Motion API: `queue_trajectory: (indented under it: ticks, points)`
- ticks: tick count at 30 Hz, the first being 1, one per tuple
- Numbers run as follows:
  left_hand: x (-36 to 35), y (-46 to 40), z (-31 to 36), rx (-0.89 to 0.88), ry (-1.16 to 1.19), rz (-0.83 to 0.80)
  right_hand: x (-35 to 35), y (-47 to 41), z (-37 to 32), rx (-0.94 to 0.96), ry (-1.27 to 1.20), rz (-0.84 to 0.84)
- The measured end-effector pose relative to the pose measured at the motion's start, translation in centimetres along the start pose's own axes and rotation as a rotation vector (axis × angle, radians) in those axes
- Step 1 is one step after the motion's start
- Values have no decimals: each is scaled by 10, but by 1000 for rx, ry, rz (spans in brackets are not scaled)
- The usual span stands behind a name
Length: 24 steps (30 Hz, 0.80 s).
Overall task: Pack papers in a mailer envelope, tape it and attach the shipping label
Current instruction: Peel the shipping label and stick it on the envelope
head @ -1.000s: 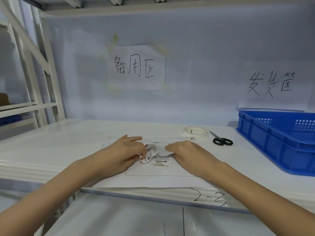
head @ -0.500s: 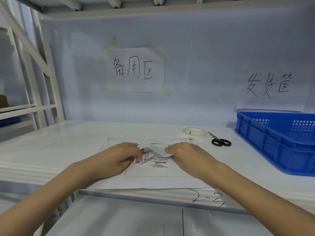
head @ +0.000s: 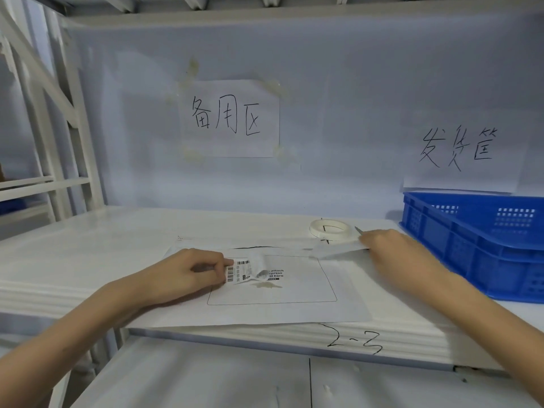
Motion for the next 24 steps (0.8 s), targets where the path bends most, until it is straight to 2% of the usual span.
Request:
queue_trajectory:
  ticks: [2,4,6,8,9,11,13,15,17,20,24]
  points:
    - [1,-3,3,28,4,10,7,8,13,-89,101,-129]
    - [1,-6,3,39,-13,34,10,11,18,-123,175,-326]
    - [-2,-8,1,59,-12,32,14,11,19,-171,156,-535]
    - [-4,-9,-1,66,-45,30,22,6,15,-173,143,-621]
    - [-5,-10,-3,58,-77,38,26,3,9,-146,140,-578]
    - [-5,-11,-7,39,-112,35,36,-3,-15,-38,75,-387]
    - [-4,-10,-10,57,-78,-13,41,-5,-53,95,-171,-238]
    - [-1,-9,-10,76,-54,-61,40,-6,-90,193,-394,-223]
    - [2,-8,-11,88,-87,-99,29,-14,-118,276,-488,-244]
    - [2,-7,-13,95,-194,-128,7,-27,-147,324,-500,-321]
    - [-1,-7,-14,138,-268,-122,-13,-34,-159,279,-431,-339]
Point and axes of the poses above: each hand's wrist, its own y-axis away from the middle knuckle, its own x-axis out of the back of the hand, z = x × y, the point moved 2 cm from there along -y, towards the middle knuckle, and after that the axes turned 10 degrees about z, right-handed, at the moved point
